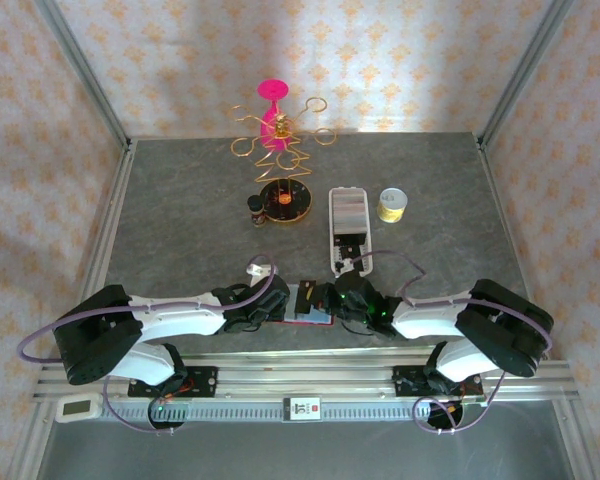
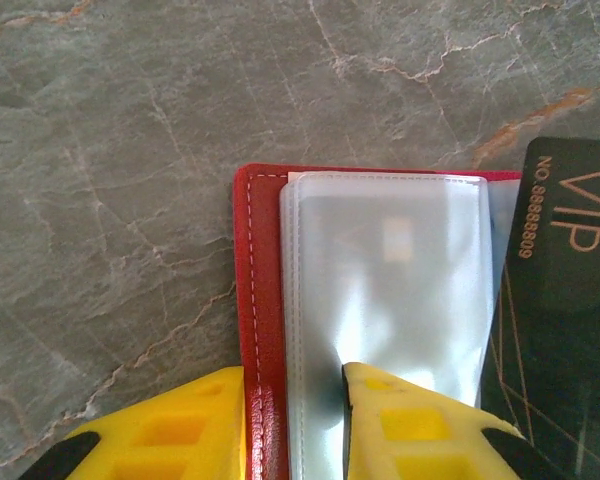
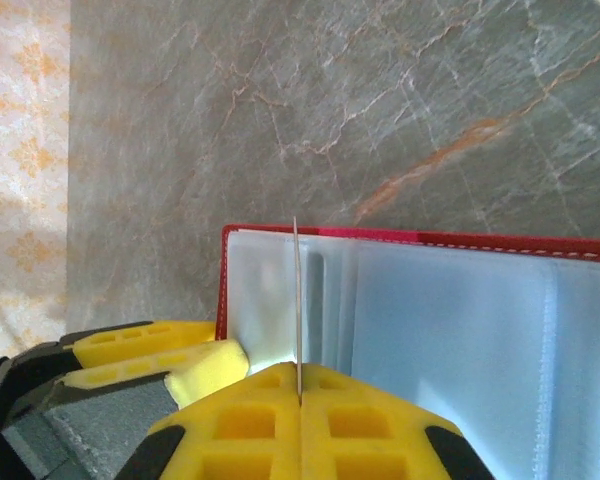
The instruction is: Put the credit cards into the card holder
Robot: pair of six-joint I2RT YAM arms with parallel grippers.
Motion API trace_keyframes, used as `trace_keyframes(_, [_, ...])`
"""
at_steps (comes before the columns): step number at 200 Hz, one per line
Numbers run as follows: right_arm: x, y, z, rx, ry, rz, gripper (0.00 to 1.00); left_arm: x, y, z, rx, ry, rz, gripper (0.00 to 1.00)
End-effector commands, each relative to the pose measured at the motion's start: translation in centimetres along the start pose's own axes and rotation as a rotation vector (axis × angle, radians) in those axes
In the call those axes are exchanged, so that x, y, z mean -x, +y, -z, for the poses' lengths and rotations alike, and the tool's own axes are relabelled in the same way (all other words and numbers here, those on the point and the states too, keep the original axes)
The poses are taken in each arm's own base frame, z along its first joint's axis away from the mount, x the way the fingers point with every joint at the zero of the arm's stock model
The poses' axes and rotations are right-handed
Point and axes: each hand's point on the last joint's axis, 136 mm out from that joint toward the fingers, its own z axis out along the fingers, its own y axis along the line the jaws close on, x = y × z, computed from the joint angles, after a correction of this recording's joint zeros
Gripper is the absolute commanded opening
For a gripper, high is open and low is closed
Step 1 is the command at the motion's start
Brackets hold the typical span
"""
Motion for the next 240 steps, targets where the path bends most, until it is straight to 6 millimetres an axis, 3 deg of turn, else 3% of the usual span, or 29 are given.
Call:
trace_keyframes(1, [-1.0, -1.2, -0.1, -0.05, 0.02, -0.006, 0.0, -1.7, 1.7, -0.4, 0.054, 0.042, -0.011, 0.25])
trace_keyframes(58, [-1.8, -2.3, -0.2, -0.102, 0.039, -0.033, 0.0, -1.7, 1.7, -0.3, 0.05, 0.037, -0.005, 0.25])
trace_keyframes(120, [-2.0, -0.9, -1.7, -0.085, 0.079, -0.009, 0.0, -1.8, 1.7, 0.0, 0.035, 0.031, 0.005, 0.25])
trace_keyframes(156, [-2.4, -0.3, -2.2, -0.085, 0.114, 0.027, 0.0, -1.8, 2.1, 0.0, 0.042, 0.022, 0.025, 0.31])
trace_keyframes(202, [-2.6, -1.5, -1.3, -0.161, 0.14, 0.083, 0.0, -1.7, 2.6, 0.2, 0.036, -0.009, 0.053, 0.35])
trace_keyframes(240, [-3.3, -0.9, -1.2, -0.128, 0.178, 0.083, 0.0, -1.5, 2.2, 0.0, 0.005, -0.026, 0.07, 0.35])
